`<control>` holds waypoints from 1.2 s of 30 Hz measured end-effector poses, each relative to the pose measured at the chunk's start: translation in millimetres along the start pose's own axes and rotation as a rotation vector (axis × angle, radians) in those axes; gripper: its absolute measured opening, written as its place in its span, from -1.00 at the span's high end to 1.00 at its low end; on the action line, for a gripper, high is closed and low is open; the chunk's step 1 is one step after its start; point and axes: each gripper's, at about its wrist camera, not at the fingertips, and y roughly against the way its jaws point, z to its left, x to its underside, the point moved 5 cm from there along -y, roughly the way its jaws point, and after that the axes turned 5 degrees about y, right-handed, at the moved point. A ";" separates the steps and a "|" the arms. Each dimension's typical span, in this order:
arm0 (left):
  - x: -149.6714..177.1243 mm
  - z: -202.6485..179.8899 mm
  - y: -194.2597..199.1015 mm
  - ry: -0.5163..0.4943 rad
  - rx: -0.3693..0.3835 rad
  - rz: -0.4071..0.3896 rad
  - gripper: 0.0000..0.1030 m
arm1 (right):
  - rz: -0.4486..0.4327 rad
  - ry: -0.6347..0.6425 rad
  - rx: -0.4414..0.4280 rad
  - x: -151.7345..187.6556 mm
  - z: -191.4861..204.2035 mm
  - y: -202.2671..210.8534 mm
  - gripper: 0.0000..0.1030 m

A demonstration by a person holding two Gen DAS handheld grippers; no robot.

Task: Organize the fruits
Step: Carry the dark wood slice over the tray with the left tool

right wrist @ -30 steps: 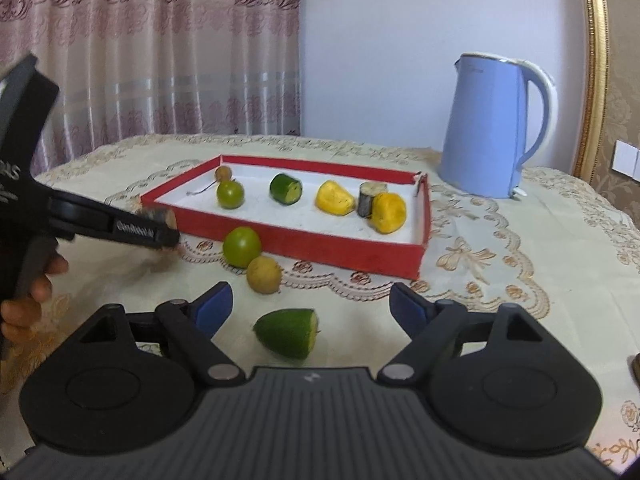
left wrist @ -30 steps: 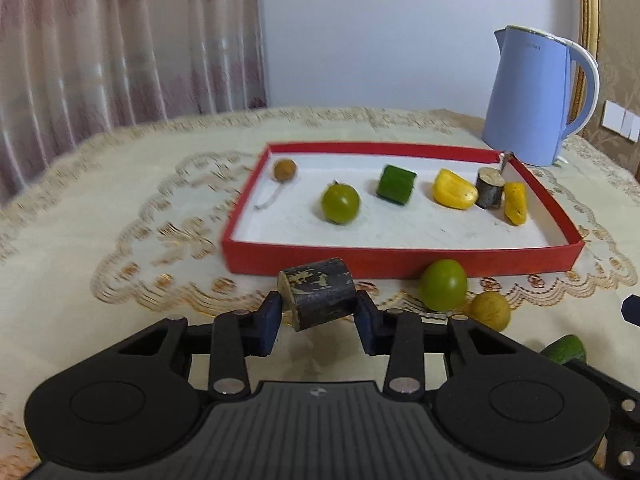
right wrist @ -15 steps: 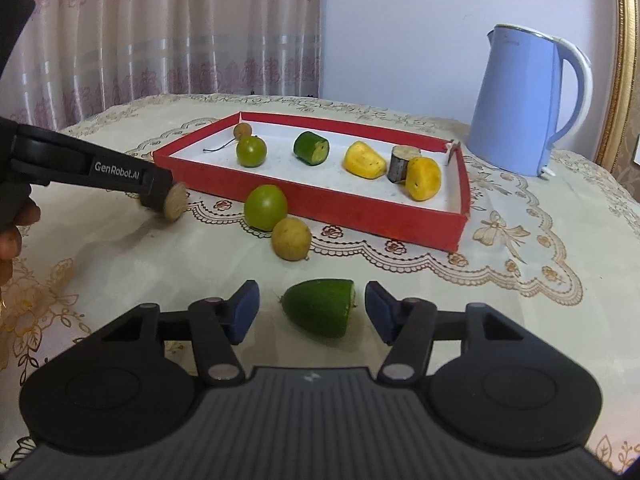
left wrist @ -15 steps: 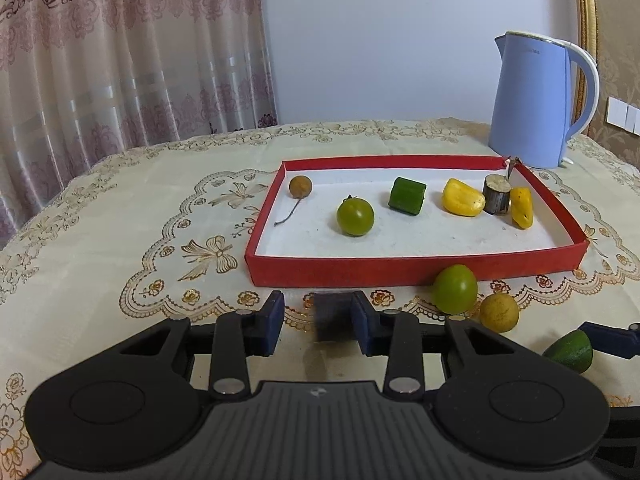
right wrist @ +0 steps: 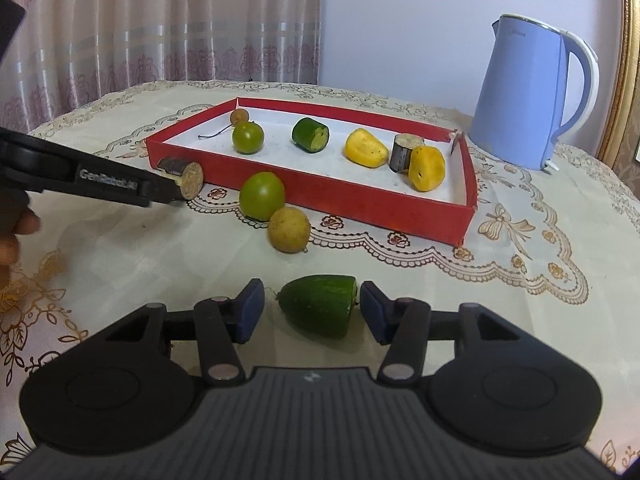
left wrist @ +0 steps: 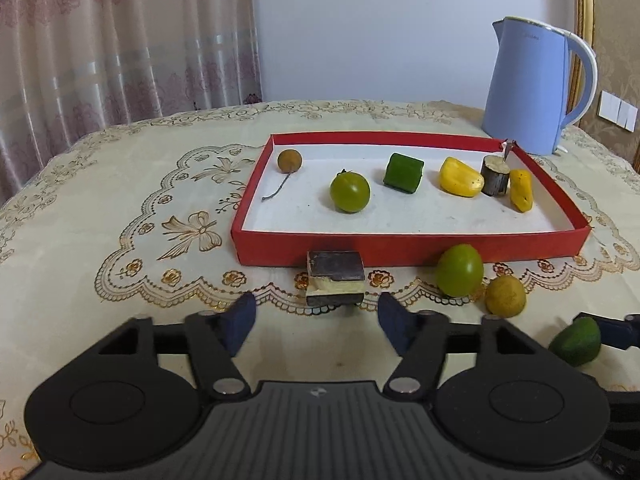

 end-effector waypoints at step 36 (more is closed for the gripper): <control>-37.1 -3.6 -2.1 -0.050 -0.091 -0.037 0.35 | -0.090 -0.052 -0.054 -13.3 -3.7 29.3 0.26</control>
